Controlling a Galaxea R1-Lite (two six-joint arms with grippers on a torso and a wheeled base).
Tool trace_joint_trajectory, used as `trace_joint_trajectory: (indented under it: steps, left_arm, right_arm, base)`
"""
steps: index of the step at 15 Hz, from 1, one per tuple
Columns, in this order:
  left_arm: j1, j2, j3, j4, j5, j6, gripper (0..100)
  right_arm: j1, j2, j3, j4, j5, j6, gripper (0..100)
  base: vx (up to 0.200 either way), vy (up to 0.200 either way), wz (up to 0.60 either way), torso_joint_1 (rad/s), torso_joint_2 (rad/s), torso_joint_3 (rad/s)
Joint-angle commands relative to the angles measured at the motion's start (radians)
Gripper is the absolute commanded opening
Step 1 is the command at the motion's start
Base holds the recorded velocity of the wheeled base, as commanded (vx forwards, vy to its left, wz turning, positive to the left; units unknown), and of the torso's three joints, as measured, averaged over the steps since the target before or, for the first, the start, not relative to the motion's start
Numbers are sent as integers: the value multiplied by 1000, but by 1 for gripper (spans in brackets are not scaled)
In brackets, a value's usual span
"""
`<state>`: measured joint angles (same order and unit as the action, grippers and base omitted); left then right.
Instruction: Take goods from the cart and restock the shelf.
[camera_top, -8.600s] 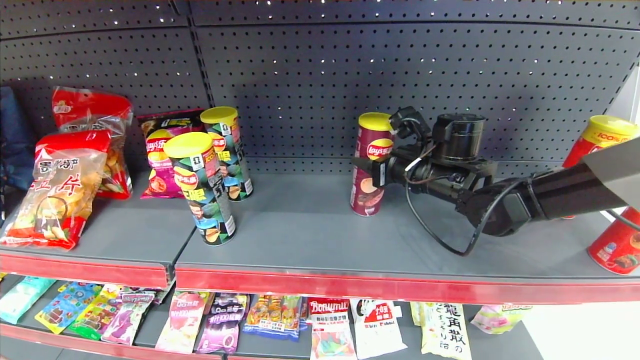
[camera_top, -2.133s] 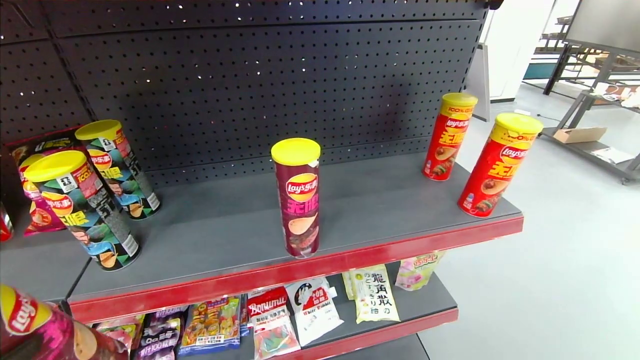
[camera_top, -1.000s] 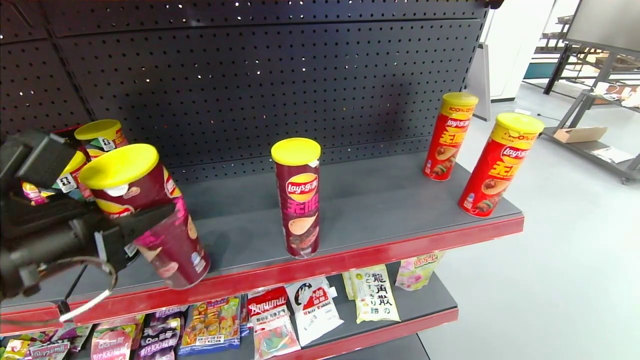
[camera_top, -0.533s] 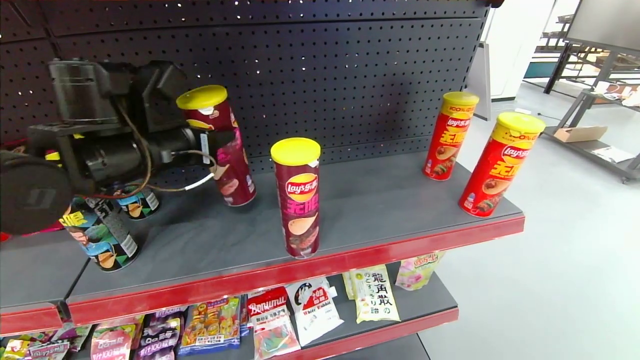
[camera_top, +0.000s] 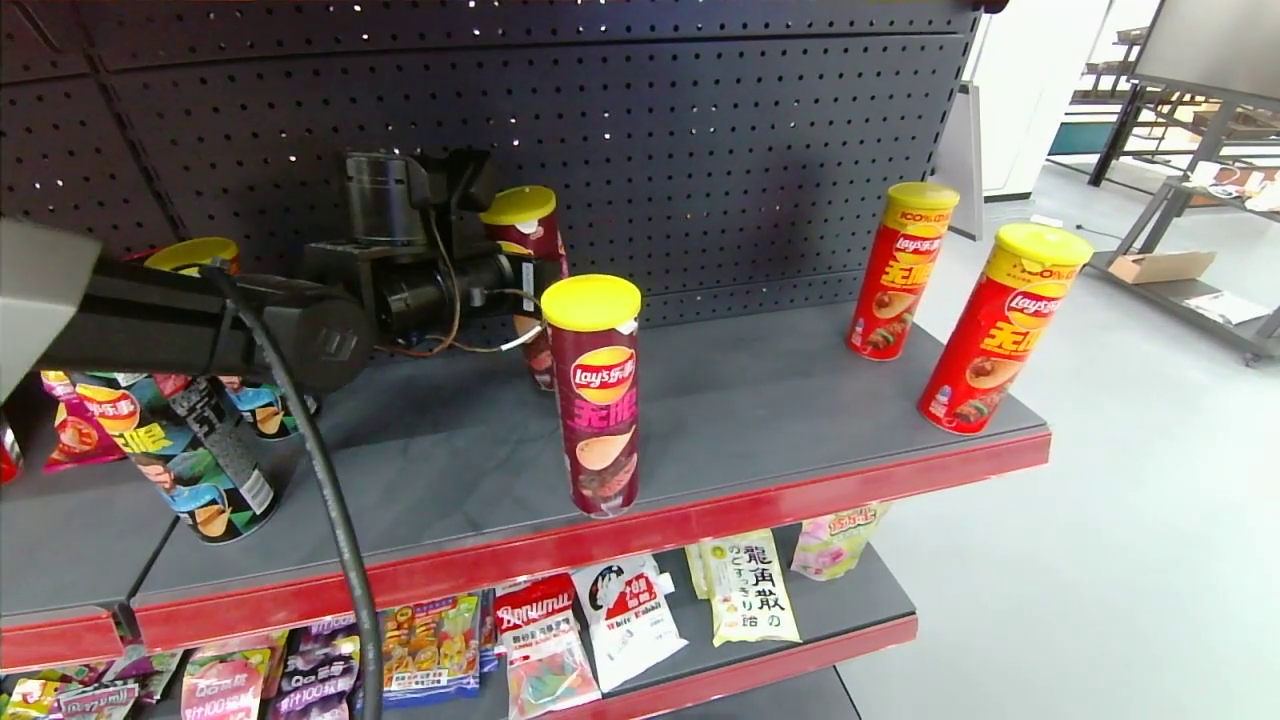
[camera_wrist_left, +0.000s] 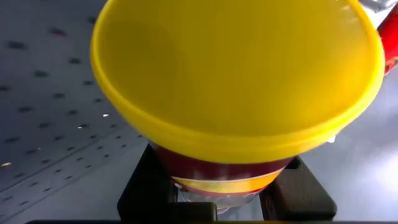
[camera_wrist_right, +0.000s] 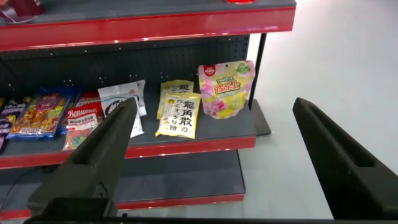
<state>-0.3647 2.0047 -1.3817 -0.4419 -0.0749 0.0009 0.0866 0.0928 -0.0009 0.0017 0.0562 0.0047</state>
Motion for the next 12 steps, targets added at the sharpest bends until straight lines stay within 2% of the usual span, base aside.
trace_joint_trajectory:
  steps: [1, 7, 12]
  left_arm:
    - [-8, 52, -23, -1, -2, 2, 0]
    - [-26, 78, -51, 0, -2, -1, 0]
    - [-28, 80, -50, 2, -3, 11, 0]
  right_arm:
    - [1, 2, 1, 0, -1, 0, 100]
    - [1, 2, 1, 0, 1, 0, 100]
    - [1, 2, 1, 0, 1, 0, 100]
  base:
    - [0, 0, 0, 0, 0, 0]
    - [0, 0, 0, 0, 0, 0]
    - [0, 0, 0, 0, 0, 0]
